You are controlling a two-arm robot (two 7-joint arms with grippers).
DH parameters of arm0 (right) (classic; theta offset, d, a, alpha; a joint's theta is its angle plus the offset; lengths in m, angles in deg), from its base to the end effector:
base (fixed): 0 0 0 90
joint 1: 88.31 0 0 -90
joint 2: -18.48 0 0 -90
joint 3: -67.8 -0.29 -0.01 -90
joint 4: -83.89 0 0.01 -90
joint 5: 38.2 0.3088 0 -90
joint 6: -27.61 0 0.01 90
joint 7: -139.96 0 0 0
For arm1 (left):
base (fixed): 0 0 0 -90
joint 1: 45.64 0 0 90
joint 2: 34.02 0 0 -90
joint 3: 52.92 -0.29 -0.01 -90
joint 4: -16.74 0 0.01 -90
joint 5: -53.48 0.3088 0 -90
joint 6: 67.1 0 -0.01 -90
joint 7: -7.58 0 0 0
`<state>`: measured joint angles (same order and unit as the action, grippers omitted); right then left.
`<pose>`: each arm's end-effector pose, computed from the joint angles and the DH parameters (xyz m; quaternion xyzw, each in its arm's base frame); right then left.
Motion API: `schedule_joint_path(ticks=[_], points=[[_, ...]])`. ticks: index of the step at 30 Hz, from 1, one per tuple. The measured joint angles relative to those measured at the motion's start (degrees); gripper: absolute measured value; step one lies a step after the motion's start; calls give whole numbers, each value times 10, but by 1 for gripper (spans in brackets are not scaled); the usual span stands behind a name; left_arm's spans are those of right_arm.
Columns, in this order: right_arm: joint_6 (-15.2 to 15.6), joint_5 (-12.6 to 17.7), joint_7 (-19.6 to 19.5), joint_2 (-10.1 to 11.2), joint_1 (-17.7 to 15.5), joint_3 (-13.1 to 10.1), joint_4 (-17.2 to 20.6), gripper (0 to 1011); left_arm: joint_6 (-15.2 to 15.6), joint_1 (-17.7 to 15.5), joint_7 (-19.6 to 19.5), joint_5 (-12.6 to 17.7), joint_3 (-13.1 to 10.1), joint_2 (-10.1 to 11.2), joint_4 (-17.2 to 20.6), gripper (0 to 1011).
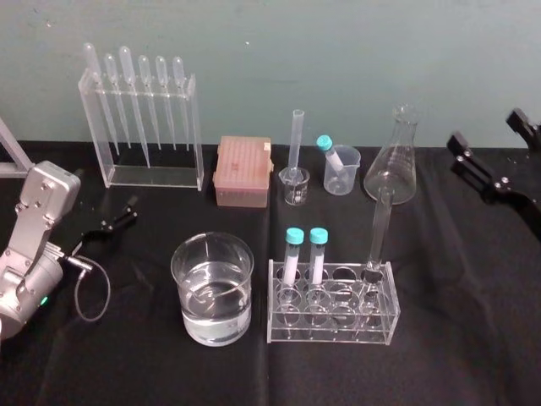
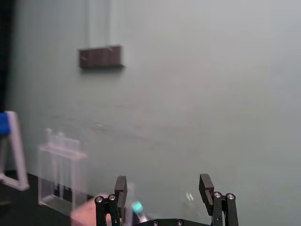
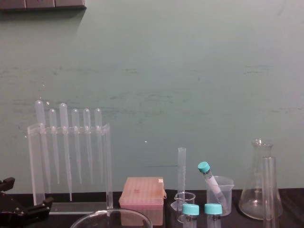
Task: Hold the test tube with one hand and immerse one end into the beaker, then return it to the test tube rack.
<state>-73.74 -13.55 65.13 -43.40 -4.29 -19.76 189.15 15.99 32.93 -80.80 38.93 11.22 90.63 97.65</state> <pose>0.2972 -0.0896 -0.2270 0.0827 -0.1330 -0.5336 0.8311 0.3581 0.0827 -0.3022 0.1414 -0.1325 0.5799 0.7913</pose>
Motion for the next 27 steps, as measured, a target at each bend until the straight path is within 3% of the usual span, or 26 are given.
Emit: schedule_joint_path(ticks=[7, 14, 20, 21, 24, 27], points=[[22, 43, 18, -22, 22, -7, -78, 1000, 0, 0, 0, 0, 0, 0, 0, 1000], [43, 69, 58, -39, 80, 8, -172, 1000, 0, 0, 0, 0, 0, 0, 0, 1000], [68, 82, 106, -49, 166, 45, -278, 1000, 0, 0, 0, 0, 0, 0, 0, 1000], [68, 82, 106, -49, 166, 45, -278, 1000, 0, 0, 0, 0, 0, 0, 0, 1000], [80, 87, 142, -59, 221, 76, -349, 1002, 0, 0, 0, 0, 0, 0, 0, 1000], [88, 92, 163, -65, 249, 93, -385, 1000, 0, 0, 0, 0, 0, 0, 0, 1000]])
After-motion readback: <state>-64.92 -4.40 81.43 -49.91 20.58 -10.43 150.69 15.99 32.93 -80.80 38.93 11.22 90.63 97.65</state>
